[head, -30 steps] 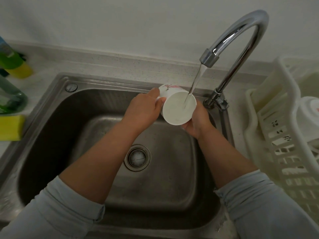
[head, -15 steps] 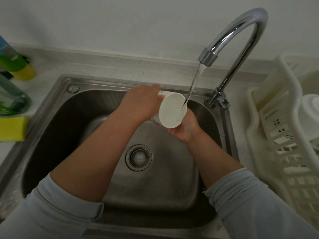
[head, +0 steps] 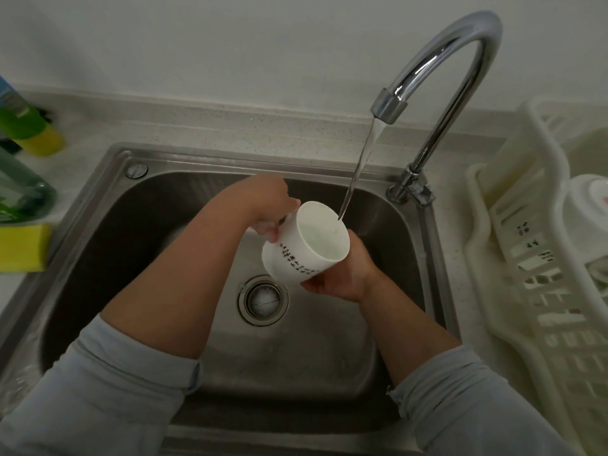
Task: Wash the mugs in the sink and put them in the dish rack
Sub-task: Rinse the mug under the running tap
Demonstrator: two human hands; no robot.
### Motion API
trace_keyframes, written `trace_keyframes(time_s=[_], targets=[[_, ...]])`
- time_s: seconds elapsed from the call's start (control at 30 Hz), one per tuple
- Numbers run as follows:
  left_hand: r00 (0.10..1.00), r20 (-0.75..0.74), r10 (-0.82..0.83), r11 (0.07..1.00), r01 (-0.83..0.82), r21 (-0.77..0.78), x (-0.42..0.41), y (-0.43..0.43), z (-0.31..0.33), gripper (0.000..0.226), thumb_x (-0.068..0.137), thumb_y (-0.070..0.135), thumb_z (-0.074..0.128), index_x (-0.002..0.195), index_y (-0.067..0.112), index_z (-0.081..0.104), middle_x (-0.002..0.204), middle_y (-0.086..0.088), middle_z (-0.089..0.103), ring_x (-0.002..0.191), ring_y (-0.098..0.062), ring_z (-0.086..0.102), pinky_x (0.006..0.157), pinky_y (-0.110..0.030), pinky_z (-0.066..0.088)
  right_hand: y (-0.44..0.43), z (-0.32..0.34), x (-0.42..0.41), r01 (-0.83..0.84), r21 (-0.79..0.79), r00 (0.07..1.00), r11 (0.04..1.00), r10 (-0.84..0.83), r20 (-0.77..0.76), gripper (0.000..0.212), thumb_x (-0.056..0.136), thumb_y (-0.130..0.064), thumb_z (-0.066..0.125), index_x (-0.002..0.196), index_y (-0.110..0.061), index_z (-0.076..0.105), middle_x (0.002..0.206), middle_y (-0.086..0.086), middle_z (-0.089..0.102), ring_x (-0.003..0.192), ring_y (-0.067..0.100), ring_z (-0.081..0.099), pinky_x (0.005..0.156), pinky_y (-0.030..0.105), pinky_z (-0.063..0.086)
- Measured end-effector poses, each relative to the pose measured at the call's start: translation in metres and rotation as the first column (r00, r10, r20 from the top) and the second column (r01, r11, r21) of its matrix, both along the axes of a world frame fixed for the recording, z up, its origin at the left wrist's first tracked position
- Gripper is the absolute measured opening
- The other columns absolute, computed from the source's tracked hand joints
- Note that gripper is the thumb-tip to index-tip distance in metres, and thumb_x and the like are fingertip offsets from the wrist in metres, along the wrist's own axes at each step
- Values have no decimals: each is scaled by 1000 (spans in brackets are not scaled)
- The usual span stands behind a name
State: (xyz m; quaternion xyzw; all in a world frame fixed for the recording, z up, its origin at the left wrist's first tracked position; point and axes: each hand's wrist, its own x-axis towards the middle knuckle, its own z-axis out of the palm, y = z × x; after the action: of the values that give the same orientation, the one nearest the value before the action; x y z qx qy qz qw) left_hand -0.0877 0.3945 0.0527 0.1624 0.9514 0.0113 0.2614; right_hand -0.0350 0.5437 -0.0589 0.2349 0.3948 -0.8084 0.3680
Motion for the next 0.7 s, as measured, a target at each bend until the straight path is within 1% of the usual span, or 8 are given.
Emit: trace_keyframes(time_s=[0.1, 0.2, 0.27, 0.4, 0.47, 0.53, 0.6, 0.7], targets=[[988, 148, 38, 996, -49, 69, -5, -10, -15, 60, 83, 24, 68, 136, 12, 41, 115, -11, 57, 104, -22, 54, 79, -24, 41, 13, -2, 3, -118, 140, 991, 983, 109, 74, 47, 64, -62, 54, 88, -21, 60, 86, 4, 56, 76, 18, 47, 69, 29, 43], [796, 520, 310, 812, -506, 289, -1, -9, -33, 32, 93, 23, 57, 119, 5, 50, 74, -8, 72, 81, -19, 70, 62, -25, 54, 26, 3, 7, -210, 306, 972, 929, 164, 169, 55, 74, -68, 43, 86, -19, 63, 88, 6, 65, 87, 25, 57, 73, 32, 46], [665, 659, 351, 673, -668, 316, 4, -7, -45, 37, 98, 26, 47, 127, 4, 47, 67, -13, 71, 63, -15, 70, 51, -21, 52, 33, 8, 10, -281, 367, 954, 886, 218, 204, 63, 75, -72, 39, 89, -17, 66, 95, 10, 67, 95, 29, 59, 78, 36, 47], [581, 765, 278, 561, -745, 361, 15, -3, -69, 40, 93, 10, 54, 132, 6, 48, 110, -22, 65, 65, -13, 71, 54, -19, 55, 47, 15, 14, -367, 473, 927, 801, 276, 252, 69, 77, -75, 33, 94, -17, 67, 102, 12, 66, 94, 29, 60, 72, 34, 47], [474, 846, 245, 420, -838, 348, 21, -1, -81, 31, 93, 4, 49, 124, 2, 53, 123, -21, 58, 67, -18, 71, 59, -25, 58, 53, 16, 12, -389, 536, 919, 750, 275, 282, 72, 75, -77, 36, 99, -17, 67, 104, 12, 66, 96, 29, 60, 71, 33, 47], [385, 905, 181, 298, -898, 323, 30, 4, -89, 19, 95, 2, 45, 109, -1, 58, 117, -19, 58, 65, -22, 71, 57, -29, 58, 59, 17, 9, -407, 594, 911, 693, 258, 323, 78, 74, -80, 36, 108, -16, 65, 107, 14, 66, 97, 31, 61, 72, 34, 49], [382, 912, 152, 246, -908, 339, 37, 9, -100, 20, 95, 3, 43, 94, 1, 63, 95, -13, 66, 62, -20, 70, 60, -29, 58, 64, 19, 5, -414, 657, 909, 630, 249, 334, 78, 76, -80, 34, 113, -16, 61, 109, 14, 65, 97, 31, 61, 75, 36, 50], [427, 890, 162, 220, -895, 389, 43, 16, -115, 21, 92, 6, 50, 85, 7, 70, 82, -10, 73, 72, -23, 70, 90, -39, 51, 69, 26, 0, -368, 725, 930, 582, 218, 296, 71, 78, -77, 36, 111, -18, 58, 105, 13, 65, 95, 32, 62, 79, 40, 52]])
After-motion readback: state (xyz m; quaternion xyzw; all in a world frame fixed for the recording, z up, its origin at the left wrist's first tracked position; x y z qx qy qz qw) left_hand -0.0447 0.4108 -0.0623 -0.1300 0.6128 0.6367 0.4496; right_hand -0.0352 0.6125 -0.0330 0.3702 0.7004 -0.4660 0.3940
